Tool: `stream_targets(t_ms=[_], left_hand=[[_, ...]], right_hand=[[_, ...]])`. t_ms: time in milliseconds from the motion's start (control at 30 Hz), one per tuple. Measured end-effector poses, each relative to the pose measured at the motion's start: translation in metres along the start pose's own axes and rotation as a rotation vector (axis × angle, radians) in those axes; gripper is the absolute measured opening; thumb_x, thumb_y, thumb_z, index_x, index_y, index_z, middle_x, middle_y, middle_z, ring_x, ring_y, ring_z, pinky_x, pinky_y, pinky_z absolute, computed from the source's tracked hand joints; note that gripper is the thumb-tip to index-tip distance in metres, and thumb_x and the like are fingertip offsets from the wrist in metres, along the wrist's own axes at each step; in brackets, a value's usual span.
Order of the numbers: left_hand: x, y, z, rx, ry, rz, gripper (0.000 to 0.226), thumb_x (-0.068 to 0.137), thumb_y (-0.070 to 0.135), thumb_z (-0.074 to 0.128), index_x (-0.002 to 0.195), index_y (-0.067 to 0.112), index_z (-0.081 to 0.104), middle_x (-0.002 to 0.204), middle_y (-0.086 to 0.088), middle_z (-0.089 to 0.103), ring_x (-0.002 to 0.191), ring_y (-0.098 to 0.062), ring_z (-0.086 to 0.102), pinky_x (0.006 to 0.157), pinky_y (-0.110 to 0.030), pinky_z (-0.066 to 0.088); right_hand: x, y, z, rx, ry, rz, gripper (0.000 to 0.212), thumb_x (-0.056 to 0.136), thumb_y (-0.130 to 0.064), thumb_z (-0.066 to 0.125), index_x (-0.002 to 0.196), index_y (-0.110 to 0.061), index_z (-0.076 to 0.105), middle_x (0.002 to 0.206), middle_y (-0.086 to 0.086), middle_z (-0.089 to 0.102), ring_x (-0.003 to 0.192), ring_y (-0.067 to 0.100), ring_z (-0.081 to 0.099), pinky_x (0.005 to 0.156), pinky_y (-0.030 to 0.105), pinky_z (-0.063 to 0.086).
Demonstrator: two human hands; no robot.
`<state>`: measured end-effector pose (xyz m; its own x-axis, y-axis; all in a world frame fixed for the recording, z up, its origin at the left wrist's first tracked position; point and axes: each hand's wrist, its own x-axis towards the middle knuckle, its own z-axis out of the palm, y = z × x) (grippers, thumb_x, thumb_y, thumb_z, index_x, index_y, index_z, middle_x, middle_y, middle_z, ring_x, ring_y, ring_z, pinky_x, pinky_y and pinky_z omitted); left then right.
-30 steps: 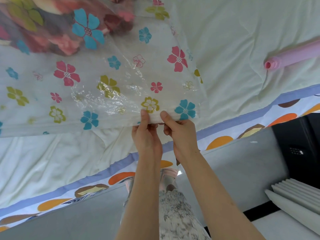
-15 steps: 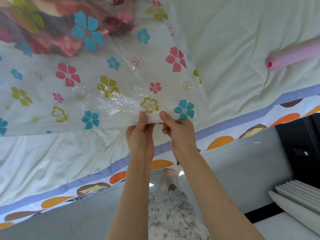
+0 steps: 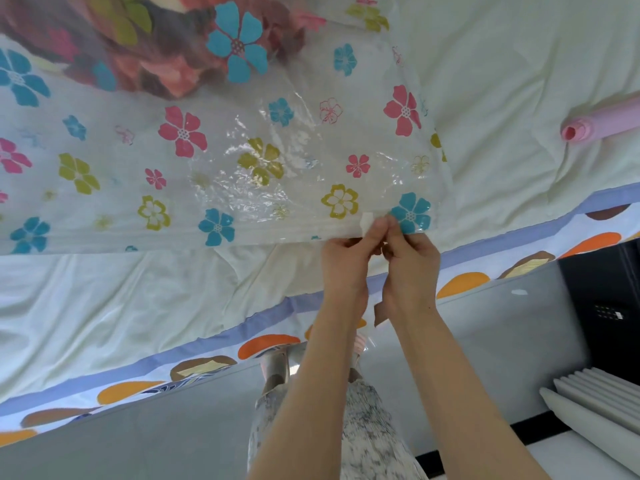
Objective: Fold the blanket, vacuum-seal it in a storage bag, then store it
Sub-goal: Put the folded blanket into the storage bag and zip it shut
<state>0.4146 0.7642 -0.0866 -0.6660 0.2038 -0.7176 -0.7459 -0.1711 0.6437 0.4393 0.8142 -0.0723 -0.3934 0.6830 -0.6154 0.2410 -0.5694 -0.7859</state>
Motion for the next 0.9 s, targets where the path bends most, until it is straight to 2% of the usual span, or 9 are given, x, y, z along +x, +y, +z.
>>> stream_targets(t_ms=[100, 167, 300, 533, 700, 900], left_hand=[[0.000, 0.001, -0.001, 0.041, 0.094, 0.017, 0.015, 0.079, 0.015, 0.074, 0.071, 0.003, 0.068, 0.055, 0.001, 0.058, 0.050, -0.007, 0.049, 0.057, -0.023, 0.046], [-0.003, 0.001, -0.003, 0.027, 0.135, 0.004, 0.018, 0.079, 0.013, 0.074, 0.066, 0.003, 0.066, 0.048, 0.004, 0.054, 0.045, -0.006, 0.045, 0.054, -0.022, 0.043], [-0.002, 0.007, -0.012, -0.070, 0.231, -0.020, 0.032, 0.078, 0.012, 0.075, 0.051, 0.009, 0.057, 0.044, 0.005, 0.049, 0.045, -0.009, 0.042, 0.057, -0.025, 0.041], [0.001, 0.031, -0.051, -0.202, 0.357, 0.001, 0.031, 0.078, 0.010, 0.075, 0.057, 0.006, 0.052, 0.046, 0.003, 0.051, 0.047, -0.011, 0.043, 0.050, -0.018, 0.044], [0.001, 0.045, -0.067, -0.237, 0.420, -0.011, 0.033, 0.078, 0.010, 0.075, 0.057, 0.008, 0.050, 0.044, 0.005, 0.051, 0.044, -0.009, 0.044, 0.052, -0.019, 0.045], [0.002, 0.058, -0.087, -0.261, 0.478, -0.029, 0.027, 0.080, 0.010, 0.074, 0.062, 0.008, 0.053, 0.053, 0.001, 0.050, 0.046, -0.009, 0.043, 0.050, -0.018, 0.043]], right_hand=[[-0.002, 0.002, 0.003, -0.001, 0.058, -0.014, 0.018, 0.089, -0.010, 0.063, 0.072, -0.005, 0.062, 0.059, -0.002, 0.055, 0.053, 0.006, 0.047, 0.054, 0.017, 0.045], [-0.006, 0.006, 0.006, 0.013, 0.082, 0.006, 0.020, 0.089, -0.010, 0.064, 0.070, -0.005, 0.060, 0.061, 0.001, 0.049, 0.051, 0.006, 0.042, 0.052, 0.016, 0.043], [-0.005, 0.003, 0.009, 0.048, 0.131, 0.043, 0.023, 0.087, -0.009, 0.066, 0.067, -0.008, 0.056, 0.060, 0.001, 0.044, 0.049, 0.006, 0.036, 0.051, 0.014, 0.039], [-0.004, 0.002, 0.011, 0.073, 0.168, 0.042, 0.024, 0.086, -0.008, 0.068, 0.065, -0.009, 0.056, 0.060, 0.000, 0.046, 0.051, 0.007, 0.038, 0.053, 0.013, 0.038], [-0.004, 0.003, 0.012, 0.059, 0.182, 0.056, 0.020, 0.086, -0.009, 0.068, 0.068, -0.009, 0.057, 0.061, -0.001, 0.048, 0.052, 0.006, 0.038, 0.054, 0.014, 0.040], [-0.005, 0.003, 0.014, 0.063, 0.203, 0.060, 0.020, 0.086, -0.009, 0.068, 0.069, -0.009, 0.058, 0.063, 0.000, 0.048, 0.051, 0.006, 0.038, 0.054, 0.014, 0.039]])
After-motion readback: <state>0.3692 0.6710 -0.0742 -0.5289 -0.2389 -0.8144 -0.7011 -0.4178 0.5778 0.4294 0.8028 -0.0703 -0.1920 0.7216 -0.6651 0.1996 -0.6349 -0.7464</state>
